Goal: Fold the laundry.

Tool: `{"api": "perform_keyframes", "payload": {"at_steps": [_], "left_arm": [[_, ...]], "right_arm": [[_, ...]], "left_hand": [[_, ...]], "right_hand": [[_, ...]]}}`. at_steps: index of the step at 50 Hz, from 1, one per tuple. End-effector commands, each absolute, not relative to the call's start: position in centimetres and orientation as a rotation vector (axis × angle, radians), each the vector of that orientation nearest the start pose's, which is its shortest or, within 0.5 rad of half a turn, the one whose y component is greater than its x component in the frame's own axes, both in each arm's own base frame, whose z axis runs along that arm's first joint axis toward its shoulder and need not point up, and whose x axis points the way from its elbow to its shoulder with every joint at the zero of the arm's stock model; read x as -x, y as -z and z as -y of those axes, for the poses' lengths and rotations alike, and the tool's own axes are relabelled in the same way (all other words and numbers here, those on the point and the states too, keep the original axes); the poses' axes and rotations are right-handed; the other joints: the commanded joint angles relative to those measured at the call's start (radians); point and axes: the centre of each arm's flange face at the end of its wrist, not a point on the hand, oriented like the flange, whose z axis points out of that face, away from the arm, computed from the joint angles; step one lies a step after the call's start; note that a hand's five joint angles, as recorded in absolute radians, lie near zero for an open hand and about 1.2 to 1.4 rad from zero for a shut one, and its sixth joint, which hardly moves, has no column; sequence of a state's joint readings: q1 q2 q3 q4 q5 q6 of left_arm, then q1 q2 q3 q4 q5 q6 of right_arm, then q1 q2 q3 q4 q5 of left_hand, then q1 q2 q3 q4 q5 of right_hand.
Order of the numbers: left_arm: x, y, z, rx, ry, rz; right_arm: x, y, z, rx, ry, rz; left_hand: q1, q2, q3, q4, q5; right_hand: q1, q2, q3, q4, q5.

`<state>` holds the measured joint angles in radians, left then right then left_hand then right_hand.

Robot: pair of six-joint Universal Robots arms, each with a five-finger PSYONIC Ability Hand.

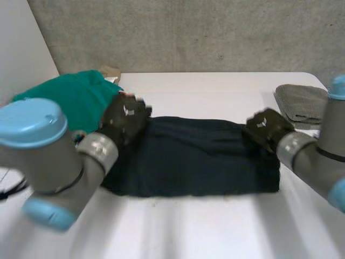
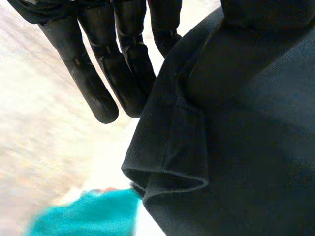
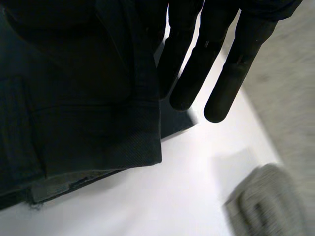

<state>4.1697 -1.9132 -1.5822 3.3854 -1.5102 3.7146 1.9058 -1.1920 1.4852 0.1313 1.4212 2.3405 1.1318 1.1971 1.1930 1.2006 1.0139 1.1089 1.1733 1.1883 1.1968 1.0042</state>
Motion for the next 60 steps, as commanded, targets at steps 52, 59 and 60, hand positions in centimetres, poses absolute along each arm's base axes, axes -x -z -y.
{"api": "perform_keyframes", "payload": {"at_steps": [52,59,60], "left_arm": [[31.6,-18.3,30.0,-1.098,2.259,-2.018],[31.5,-19.6,29.4,-1.093,2.291,-1.991],[31.4,-19.7,29.3,-1.095,2.292,-1.991]], "right_arm": [[-24.2,-13.7,33.1,1.005,1.761,-2.412],[-20.5,-16.2,33.9,0.987,1.878,-2.454],[-19.6,-16.4,34.0,1.013,1.887,-2.465]], "left_hand": [[-0.957,-1.023,-1.018,-1.026,-1.014],[-0.957,-1.023,-1.018,-1.026,-1.014],[-0.957,-1.023,-1.018,-1.026,-1.014]], "right_hand": [[0.287,0.223,0.208,0.199,0.218],[0.287,0.223,0.208,0.199,0.218],[0.287,0.223,0.208,0.199,0.218]]}}
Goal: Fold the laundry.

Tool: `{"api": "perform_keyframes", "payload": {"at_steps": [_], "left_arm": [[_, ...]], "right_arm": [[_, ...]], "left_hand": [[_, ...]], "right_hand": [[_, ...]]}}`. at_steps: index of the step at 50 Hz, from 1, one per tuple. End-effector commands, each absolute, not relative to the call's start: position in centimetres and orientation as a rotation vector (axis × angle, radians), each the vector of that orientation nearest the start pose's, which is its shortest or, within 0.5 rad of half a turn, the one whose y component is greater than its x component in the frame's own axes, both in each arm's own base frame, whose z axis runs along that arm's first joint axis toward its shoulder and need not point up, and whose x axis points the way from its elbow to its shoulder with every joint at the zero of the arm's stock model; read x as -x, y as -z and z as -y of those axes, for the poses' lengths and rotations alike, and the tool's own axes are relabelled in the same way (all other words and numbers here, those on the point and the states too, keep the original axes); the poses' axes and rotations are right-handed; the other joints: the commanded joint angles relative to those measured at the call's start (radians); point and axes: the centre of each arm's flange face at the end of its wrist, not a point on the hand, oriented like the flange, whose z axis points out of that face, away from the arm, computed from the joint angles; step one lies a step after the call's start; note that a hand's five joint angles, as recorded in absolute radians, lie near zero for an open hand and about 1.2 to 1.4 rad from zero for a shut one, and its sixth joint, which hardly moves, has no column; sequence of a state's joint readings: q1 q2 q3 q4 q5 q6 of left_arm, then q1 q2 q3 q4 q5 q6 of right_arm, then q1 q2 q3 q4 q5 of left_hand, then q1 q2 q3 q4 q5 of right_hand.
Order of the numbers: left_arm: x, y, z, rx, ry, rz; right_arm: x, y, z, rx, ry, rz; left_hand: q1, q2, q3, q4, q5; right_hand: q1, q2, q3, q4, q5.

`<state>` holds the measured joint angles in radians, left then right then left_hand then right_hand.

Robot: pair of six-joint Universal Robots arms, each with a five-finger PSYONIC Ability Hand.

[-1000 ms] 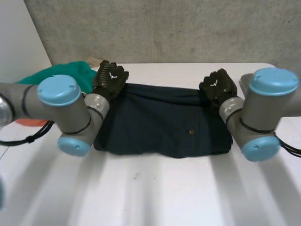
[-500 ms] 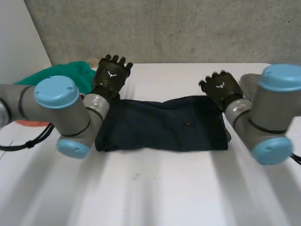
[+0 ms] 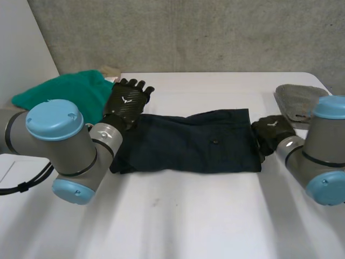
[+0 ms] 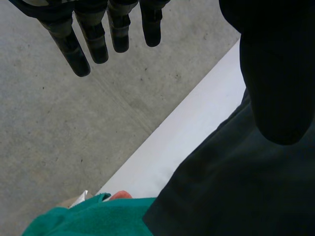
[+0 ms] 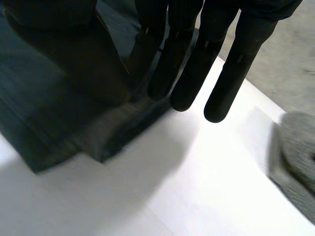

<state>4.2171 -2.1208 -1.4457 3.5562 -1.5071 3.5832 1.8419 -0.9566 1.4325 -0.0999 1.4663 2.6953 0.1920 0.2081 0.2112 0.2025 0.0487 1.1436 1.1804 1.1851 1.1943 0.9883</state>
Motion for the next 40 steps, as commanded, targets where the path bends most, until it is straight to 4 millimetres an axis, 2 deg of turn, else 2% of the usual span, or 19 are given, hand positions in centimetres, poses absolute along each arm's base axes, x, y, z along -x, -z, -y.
{"api": "perform_keyframes", "payload": {"at_steps": [1,3,4,5,10,13,18,23,26,29,31,33,34,37,40], "left_arm": [[31.3,-19.8,29.3,-1.090,2.292,-1.989],[31.2,-20.1,29.1,-1.086,2.297,-1.985],[31.1,-20.1,29.0,-1.085,2.296,-1.988],[31.0,-20.1,28.8,-1.086,2.293,-1.993],[30.8,-20.3,28.2,-1.078,2.300,-2.019],[30.7,-20.3,27.7,-1.059,2.318,-2.062],[30.8,-20.9,27.2,-1.057,2.359,-2.091],[30.7,-20.7,27.0,-1.067,2.360,-2.106],[30.7,-20.6,26.9,-1.069,2.353,-2.114],[30.6,-20.2,26.8,-1.075,2.341,-2.126],[30.5,-20.1,26.7,-1.079,2.333,-2.131],[30.5,-20.0,26.7,-1.076,2.331,-2.134],[30.5,-20.0,26.7,-1.078,2.328,-2.134],[30.3,-20.0,26.8,-1.072,2.326,-2.134],[30.3,-20.3,26.8,-1.067,2.338,-2.126]], "right_arm": [[-19.3,-16.4,34.1,1.024,1.885,-2.466],[-18.9,-16.3,34.0,1.052,1.863,-2.466],[-18.9,-16.0,33.8,1.081,1.843,-2.450],[-19.0,-15.8,33.6,1.103,1.830,-2.439],[-20.3,-15.6,32.5,1.073,1.771,-2.353],[-21.2,-15.9,32.2,0.989,1.735,-2.305],[-21.5,-16.0,32.6,0.896,1.709,-2.288],[-22.6,-13.5,32.7,0.916,1.631,-2.308],[-23.8,-12.8,32.8,0.944,1.623,-2.296],[-24.0,-12.2,33.0,0.949,1.608,-2.300],[-24.2,-11.8,32.9,0.954,1.594,-2.303],[-24.0,-11.7,33.0,0.946,1.600,-2.302],[-23.8,-11.7,33.2,0.928,1.614,-2.311],[-23.5,-11.8,33.4,0.913,1.668,-2.315],[-23.1,-13.6,33.5,0.889,1.778,-2.316]], "left_hand": [[-0.017,-0.034,-0.037,-0.028,-0.049],[-0.017,-0.034,-0.037,-0.028,-0.049],[-0.017,-0.034,-0.037,-0.028,-0.049],[-0.017,-0.034,-0.037,-0.028,-0.049],[-0.017,-0.034,-0.037,-0.028,-0.049],[-0.017,-0.034,-0.037,-0.028,-0.049],[-0.017,-0.034,-0.037,-0.028,-0.049],[-0.017,-0.034,-0.037,-0.028,-0.049],[-0.017,-0.034,-0.037,-0.028,-0.049],[-0.017,-0.034,-0.037,-0.028,-0.049],[-0.017,-0.034,-0.037,-0.028,-0.049],[-0.017,-0.034,-0.037,-0.028,-0.049],[-0.017,-0.034,-0.037,-0.028,-0.049],[-0.017,-0.034,-0.037,-0.028,-0.049],[-0.017,-0.034,-0.037,-0.028,-0.049]], "right_hand": [[0.253,0.216,0.211,0.202,0.233],[0.253,0.216,0.211,0.202,0.233],[-0.389,-0.425,-0.430,-0.439,-0.408],[-0.648,-0.685,-0.689,-0.699,-0.667],[-0.741,-0.778,-0.783,-0.792,-0.761],[-0.753,-0.790,-0.795,-0.804,-0.773],[-0.704,-0.740,-0.745,-0.754,-0.723],[-0.657,-0.693,-0.698,-0.707,-0.676],[-0.613,-0.649,-0.654,-0.663,-0.632],[-0.595,-0.632,-0.636,-0.646,-0.614],[-0.420,-0.457,-0.461,-0.471,-0.439],[0.148,0.111,0.106,0.097,0.128],[0.252,0.215,0.210,0.201,0.232],[0.253,0.216,0.211,0.202,0.233],[0.253,0.216,0.211,0.202,0.233]]}}
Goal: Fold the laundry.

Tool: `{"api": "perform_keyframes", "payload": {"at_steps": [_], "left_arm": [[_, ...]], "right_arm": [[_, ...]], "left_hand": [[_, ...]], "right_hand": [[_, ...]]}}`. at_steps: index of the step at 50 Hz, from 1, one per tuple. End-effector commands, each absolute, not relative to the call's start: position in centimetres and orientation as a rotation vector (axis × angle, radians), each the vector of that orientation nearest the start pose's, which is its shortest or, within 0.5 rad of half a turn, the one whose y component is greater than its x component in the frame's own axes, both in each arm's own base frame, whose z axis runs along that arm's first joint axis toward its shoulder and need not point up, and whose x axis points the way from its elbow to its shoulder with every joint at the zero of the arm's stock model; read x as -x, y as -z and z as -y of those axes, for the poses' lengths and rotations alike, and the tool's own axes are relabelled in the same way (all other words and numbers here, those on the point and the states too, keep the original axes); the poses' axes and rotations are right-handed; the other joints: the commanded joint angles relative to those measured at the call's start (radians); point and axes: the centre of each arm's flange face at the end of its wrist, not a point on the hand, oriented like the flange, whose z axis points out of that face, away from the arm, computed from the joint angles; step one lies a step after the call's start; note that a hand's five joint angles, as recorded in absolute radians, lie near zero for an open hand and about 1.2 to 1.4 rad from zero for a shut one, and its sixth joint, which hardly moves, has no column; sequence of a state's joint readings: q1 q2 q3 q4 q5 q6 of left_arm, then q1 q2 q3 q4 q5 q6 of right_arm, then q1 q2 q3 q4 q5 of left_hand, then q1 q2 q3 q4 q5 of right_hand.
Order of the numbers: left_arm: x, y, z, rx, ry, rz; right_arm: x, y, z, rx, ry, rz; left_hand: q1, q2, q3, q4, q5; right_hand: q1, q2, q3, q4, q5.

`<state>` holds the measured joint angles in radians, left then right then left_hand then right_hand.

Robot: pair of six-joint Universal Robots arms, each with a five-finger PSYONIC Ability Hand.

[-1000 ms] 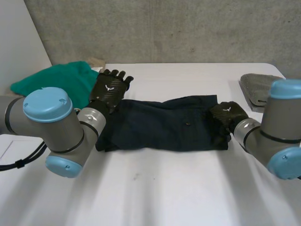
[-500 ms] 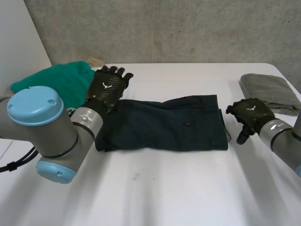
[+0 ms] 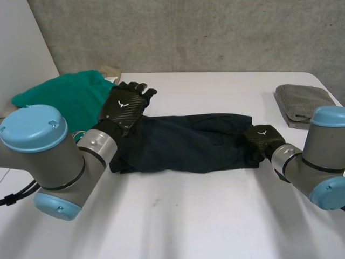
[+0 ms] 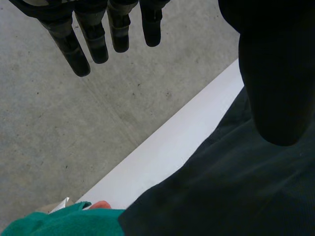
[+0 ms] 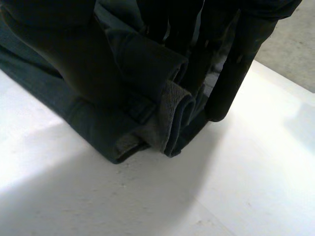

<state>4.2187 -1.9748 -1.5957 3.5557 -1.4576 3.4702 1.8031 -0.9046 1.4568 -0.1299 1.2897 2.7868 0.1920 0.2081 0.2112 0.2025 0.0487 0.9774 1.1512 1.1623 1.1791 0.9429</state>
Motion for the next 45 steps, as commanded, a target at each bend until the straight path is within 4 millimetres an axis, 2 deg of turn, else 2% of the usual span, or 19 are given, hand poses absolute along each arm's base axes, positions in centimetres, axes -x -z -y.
{"api": "perform_keyframes", "payload": {"at_steps": [1,4,8,12,16,19,20,23,24,27,29,34,37,38,39,41,43,44,45], "left_arm": [[30.3,-20.5,26.7,-1.065,2.344,-2.121],[30.2,-21.2,26.6,-1.058,2.366,-2.101],[30.1,-21.5,26.3,-1.056,2.369,-2.097],[29.8,-21.8,26.0,-1.052,2.376,-2.090],[29.7,-22.0,25.8,-1.049,2.377,-2.089],[29.6,-22.3,25.7,-1.042,2.387,-2.083],[29.6,-22.3,25.7,-1.041,2.389,-2.082],[29.6,-22.6,25.7,-1.035,2.399,-2.071],[29.6,-22.8,25.7,-1.034,2.402,-2.068],[29.5,-23.1,25.5,-1.029,2.411,-2.059],[29.4,-23.1,25.3,-1.026,2.409,-2.063],[29.0,-23.2,25.5,-0.996,2.411,-2.070],[28.8,-23.3,25.9,-0.971,2.416,-2.072],[28.7,-23.5,26.2,-0.960,2.425,-2.067],[28.6,-23.6,26.3,-0.951,2.430,-2.064],[28.4,-24.1,26.9,-0.919,2.450,-2.058],[28.5,-24.7,27.3,-0.898,2.481,-2.043],[28.6,-25.4,27.7,-0.876,2.511,-2.027],[28.7,-25.8,27.8,-0.869,2.530,-2.015]], "right_arm": [[-23.0,-14.4,33.4,0.889,1.807,-2.309],[-22.2,-16.5,33.4,0.885,1.887,-2.297],[-19.7,-16.4,34.2,0.933,1.911,-2.386],[-17.8,-16.3,34.7,1.127,1.951,-2.462],[-17.9,-16.8,35.0,1.350,2.022,-2.429],[-20.6,-18.4,34.3,1.504,2.122,-2.261],[-23.4,-19.8,33.2,1.568,2.195,-2.104],[-27.3,-20.9,31.3,1.634,2.247,-1.867],[-29.8,-21.3,29.6,1.673,2.249,-1.710],[-32.8,-20.9,26.9,1.740,2.197,-1.502],[-35.2,-19.3,24.4,1.830,2.090,-1.329],[-37.9,-15.5,20.8,1.997,1.908,-1.133],[-38.8,-15.2,20.1,2.032,1.891,-1.095],[-39.0,-15.4,20.1,2.023,1.897,-1.092],[-39.1,-16.0,20.2,1.992,1.907,-1.110],[-38.9,-16.6,20.5,1.920,1.899,-1.164],[-38.8,-17.5,20.8,1.818,1.882,-1.225],[-38.3,-19.3,21.3,1.622,1.844,-1.333],[-38.1,-19.7,21.3,1.564,1.823,-1.363]], "left_hand": [[-0.017,-0.034,-0.037,-0.028,-0.049],[-0.017,-0.034,-0.037,-0.028,-0.049],[-0.017,-0.034,-0.037,-0.028,-0.049],[-0.017,-0.034,-0.037,-0.028,-0.049],[-0.017,-0.034,-0.037,-0.028,-0.049],[-0.017,-0.034,-0.037,-0.028,-0.049],[-0.017,-0.034,-0.037,-0.028,-0.049],[-0.017,-0.034,-0.037,-0.028,-0.049],[-0.017,-0.034,-0.037,-0.028,-0.049],[-0.017,-0.034,-0.037,-0.028,-0.049],[-0.017,-0.034,-0.037,-0.028,-0.049],[-0.017,-0.034,-0.037,-0.028,-0.049],[-0.017,-0.034,-0.037,-0.028,-0.049],[-0.017,-0.034,-0.037,-0.028,-0.049],[-0.017,-0.034,-0.037,-0.028,-0.049],[-0.017,-0.034,-0.037,-0.028,-0.049],[-0.017,-0.034,-0.037,-0.028,-0.049],[-0.017,-0.034,-0.037,-0.028,-0.049],[-0.017,-0.034,-0.037,-0.028,-0.049]], "right_hand": [[0.419,0.245,0.234,0.217,0.279],[0.419,0.245,0.234,0.217,0.279],[0.419,0.245,0.234,0.217,0.279],[0.419,0.245,0.234,0.217,0.279],[0.419,0.245,0.234,0.217,0.279],[0.419,0.245,0.234,0.217,0.279],[0.419,0.245,0.234,0.217,0.279],[0.419,0.245,0.234,0.217,0.279],[0.419,0.245,0.234,0.217,0.279],[0.419,0.245,0.234,0.217,0.279],[0.419,0.245,0.234,0.217,0.279],[0.419,0.245,0.234,0.217,0.279],[0.344,0.170,0.159,0.143,0.204],[0.160,-0.013,-0.024,-0.041,0.020],[-0.269,-0.442,-0.453,-0.470,-0.409],[-0.691,-0.865,-0.876,-0.892,-0.831],[-0.803,-0.977,-0.988,-1.005,-0.943],[-0.803,-0.977,-0.988,-1.005,-0.943],[-0.803,-0.977,-0.988,-1.005,-0.943]]}}
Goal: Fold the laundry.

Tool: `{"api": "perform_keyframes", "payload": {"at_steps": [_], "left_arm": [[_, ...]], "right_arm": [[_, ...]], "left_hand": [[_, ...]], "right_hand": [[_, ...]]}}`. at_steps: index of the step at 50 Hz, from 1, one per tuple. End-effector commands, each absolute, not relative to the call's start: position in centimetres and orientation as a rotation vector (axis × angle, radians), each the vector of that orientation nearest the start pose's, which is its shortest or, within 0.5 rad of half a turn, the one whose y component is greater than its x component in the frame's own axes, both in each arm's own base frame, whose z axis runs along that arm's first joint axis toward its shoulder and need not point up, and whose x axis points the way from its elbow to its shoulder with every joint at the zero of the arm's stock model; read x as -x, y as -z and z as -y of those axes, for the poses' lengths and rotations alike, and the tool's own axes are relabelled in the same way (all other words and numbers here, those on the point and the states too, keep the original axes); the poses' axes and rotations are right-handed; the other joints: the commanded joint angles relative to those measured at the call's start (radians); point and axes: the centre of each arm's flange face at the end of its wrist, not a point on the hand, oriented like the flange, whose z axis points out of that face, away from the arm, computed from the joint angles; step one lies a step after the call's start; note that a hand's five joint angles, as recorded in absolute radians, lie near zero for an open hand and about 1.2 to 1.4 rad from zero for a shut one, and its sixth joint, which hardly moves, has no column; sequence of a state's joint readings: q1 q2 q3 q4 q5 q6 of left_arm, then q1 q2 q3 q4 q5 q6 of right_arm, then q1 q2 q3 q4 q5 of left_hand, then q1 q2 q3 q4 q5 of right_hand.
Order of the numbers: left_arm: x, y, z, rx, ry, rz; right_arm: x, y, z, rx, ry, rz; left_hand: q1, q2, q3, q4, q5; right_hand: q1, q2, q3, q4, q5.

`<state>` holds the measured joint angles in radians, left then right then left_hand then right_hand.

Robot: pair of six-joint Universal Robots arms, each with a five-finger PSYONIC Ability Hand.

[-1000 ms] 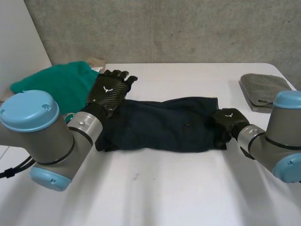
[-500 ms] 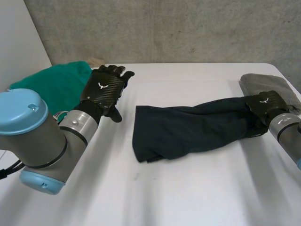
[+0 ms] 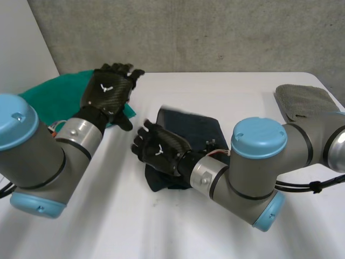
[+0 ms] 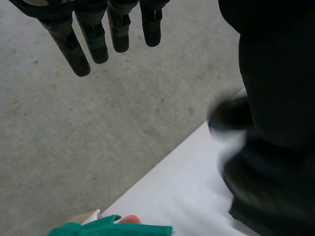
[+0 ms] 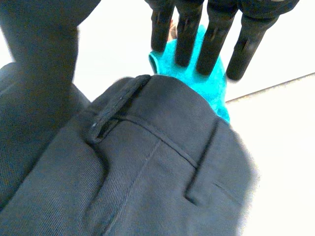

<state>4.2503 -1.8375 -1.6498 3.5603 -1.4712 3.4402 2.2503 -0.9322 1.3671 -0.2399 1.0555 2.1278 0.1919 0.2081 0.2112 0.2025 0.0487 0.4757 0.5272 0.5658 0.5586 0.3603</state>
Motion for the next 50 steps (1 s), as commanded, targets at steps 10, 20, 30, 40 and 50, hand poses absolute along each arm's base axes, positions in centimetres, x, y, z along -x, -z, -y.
{"api": "perform_keyframes", "payload": {"at_steps": [10,20,30,40,50], "left_arm": [[31.9,-28.3,29.0,-0.828,2.718,-2.034],[39.0,-21.7,26.8,-1.150,2.510,-2.349],[38.0,-15.6,27.8,-1.081,2.107,-2.494],[35.1,-13.0,27.5,-1.189,1.788,-2.355],[34.7,-13.0,26.8,-1.235,1.739,-2.366]], "right_arm": [[-30.5,-24.6,27.8,0.674,1.743,-1.798],[-27.1,-23.1,31.6,0.602,1.783,-2.061],[-28.6,-19.0,32.6,0.678,1.545,-2.112],[-30.8,-12.9,31.8,0.756,1.358,-2.210],[-30.7,-15.3,32.0,0.984,1.561,-2.201]], "left_hand": [[-0.008,-0.024,-0.027,-0.018,-0.039],[-0.002,-0.018,-0.021,-0.013,-0.033],[0.019,0.003,-0.001,0.008,-0.013],[0.016,0.000,-0.004,0.005,-0.016],[-0.005,-0.021,-0.024,-0.015,-0.036]], "right_hand": [[-0.301,-0.353,-0.391,-0.384,-0.360],[-0.301,-0.353,-0.391,-0.384,-0.360],[-0.301,-0.353,-0.391,-0.384,-0.360],[-0.301,-0.353,-0.391,-0.384,-0.360],[-0.301,-0.353,-0.391,-0.384,-0.360]]}}
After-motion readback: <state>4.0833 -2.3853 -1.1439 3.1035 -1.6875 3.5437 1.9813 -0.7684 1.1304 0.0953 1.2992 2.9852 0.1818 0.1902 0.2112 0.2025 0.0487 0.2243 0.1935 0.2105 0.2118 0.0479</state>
